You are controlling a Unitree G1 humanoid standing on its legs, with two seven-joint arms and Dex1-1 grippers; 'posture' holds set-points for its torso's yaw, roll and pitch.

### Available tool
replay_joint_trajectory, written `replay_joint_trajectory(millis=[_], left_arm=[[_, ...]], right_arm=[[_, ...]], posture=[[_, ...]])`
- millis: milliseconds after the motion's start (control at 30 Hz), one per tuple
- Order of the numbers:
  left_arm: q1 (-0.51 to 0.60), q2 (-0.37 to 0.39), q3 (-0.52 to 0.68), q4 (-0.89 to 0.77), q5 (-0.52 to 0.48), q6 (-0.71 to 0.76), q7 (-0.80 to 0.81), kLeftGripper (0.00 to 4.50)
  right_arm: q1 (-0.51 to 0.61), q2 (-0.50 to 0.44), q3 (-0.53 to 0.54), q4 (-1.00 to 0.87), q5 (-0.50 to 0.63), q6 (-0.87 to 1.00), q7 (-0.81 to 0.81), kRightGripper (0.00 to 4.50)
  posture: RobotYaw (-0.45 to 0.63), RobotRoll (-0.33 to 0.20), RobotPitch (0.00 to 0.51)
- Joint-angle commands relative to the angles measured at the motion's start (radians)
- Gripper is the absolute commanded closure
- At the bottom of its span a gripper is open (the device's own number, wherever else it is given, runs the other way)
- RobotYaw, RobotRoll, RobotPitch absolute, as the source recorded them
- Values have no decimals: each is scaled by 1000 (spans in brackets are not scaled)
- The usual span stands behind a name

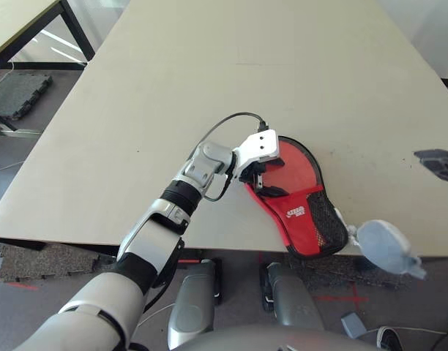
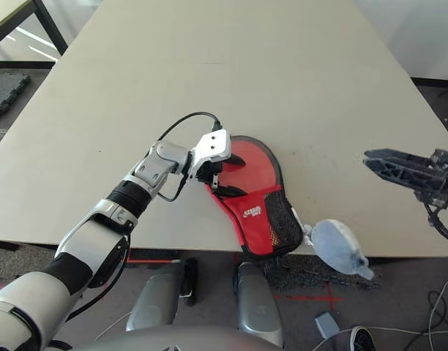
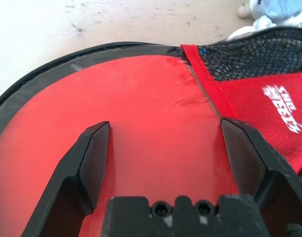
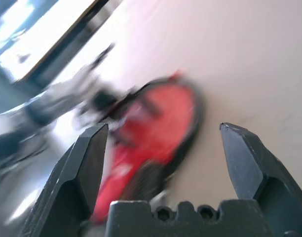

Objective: Store the ping-pong paddle in its case and zip it.

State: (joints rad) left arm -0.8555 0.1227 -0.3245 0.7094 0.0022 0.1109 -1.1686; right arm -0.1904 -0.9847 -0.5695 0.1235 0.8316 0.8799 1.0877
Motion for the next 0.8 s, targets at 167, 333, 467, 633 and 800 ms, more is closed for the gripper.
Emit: replay_joint_trajectory(millis=[167,333,467,633,800], left_arm=[[56,98,174,-180,-96,176,130,0],[125,159,313,-321,-178,289,237,0],[185,178,432,-349,-208,277,390,0],[242,178,569,-206,-157,29,703,0],[241,179,629,-46,-95,-213,988,0]], right_arm=[[-101,221,117,69,-214,-276,-255,27],[-152,306,122,145,-322,-465,-380,27],[-227,336,90,279,-363,-568,-500,27],[-293,361,124,463,-499,-717,-712,27],[-364,419,126,617,-576,-936,-875,27]], posture=[[51,0,168],[62,0,167],[65,0,164],[73,0,160],[64,0,156]])
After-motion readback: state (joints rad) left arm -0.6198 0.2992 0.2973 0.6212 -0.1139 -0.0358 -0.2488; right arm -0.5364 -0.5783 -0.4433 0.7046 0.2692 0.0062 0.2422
